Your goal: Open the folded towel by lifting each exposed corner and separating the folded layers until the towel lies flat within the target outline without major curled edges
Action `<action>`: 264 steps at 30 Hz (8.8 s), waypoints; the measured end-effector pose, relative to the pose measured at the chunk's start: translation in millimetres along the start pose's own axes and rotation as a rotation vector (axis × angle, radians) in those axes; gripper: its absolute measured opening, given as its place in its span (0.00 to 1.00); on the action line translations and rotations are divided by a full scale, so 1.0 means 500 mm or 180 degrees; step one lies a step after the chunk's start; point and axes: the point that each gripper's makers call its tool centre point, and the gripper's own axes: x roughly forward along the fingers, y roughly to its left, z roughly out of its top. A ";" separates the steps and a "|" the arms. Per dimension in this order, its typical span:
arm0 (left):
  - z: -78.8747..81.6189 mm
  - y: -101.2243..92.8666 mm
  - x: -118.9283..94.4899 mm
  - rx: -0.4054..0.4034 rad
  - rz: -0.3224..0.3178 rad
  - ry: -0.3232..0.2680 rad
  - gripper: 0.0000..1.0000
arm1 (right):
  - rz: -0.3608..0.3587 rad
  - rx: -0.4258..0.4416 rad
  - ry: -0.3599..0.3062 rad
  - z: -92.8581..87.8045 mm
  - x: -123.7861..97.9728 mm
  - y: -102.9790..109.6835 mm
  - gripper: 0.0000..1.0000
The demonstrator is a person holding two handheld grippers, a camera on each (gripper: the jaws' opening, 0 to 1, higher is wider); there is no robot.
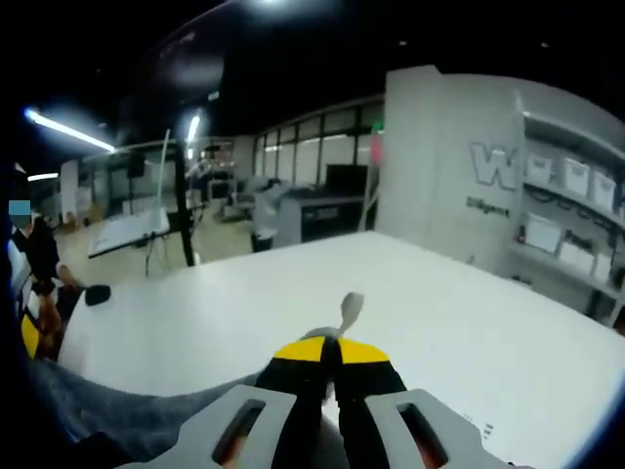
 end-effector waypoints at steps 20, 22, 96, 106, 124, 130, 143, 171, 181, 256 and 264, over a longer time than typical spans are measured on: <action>-0.073 0.063 -0.040 -0.0458 0.0332 0.0141 0.03 | 0.0111 -0.0108 0.0094 0.026 0.090 -0.029 0.00; -0.066 0.065 -0.044 -0.0454 0.0302 0.0039 0.03 | 0.0115 -0.0117 0.0089 0.030 0.094 -0.030 0.00; -0.188 0.152 -0.228 -0.0875 0.1009 0.0050 0.03 | 0.0451 -0.0305 0.0556 0.001 0.316 0.210 0.00; -0.218 0.139 -0.247 -0.0967 0.1110 0.0095 0.03 | 0.0497 -0.0482 0.0702 -0.027 0.347 0.244 0.00; -0.250 0.124 -0.266 -0.0445 0.1247 0.0460 0.03 | 0.0389 -0.0732 0.0972 -0.054 0.403 0.263 0.00; -0.269 0.114 -0.263 -0.0348 0.1227 0.0646 0.03 | 0.0164 -0.0656 0.1160 -0.067 0.423 0.260 0.00; -0.289 0.107 -0.266 -0.0111 0.1212 0.0878 0.03 | 0.0144 -0.0869 0.1234 -0.089 0.458 0.286 0.00; -0.342 0.112 -0.283 -0.0287 0.0989 0.1194 0.06 | 0.0202 -0.1208 0.1176 -0.121 0.464 0.325 0.23; -0.323 0.133 -0.289 -0.0377 0.1181 0.0971 0.62 | 0.0510 -0.1121 0.0796 -0.082 0.460 0.352 0.66; -0.161 0.296 -0.193 -0.0483 0.1265 0.0490 1.00 | -0.1219 -0.0041 -0.0550 -0.089 -0.246 -0.038 1.00; -0.149 0.360 -0.209 -0.0440 0.1585 0.0307 1.00 | -0.1341 0.0060 -0.0568 -0.113 -0.310 -0.049 1.00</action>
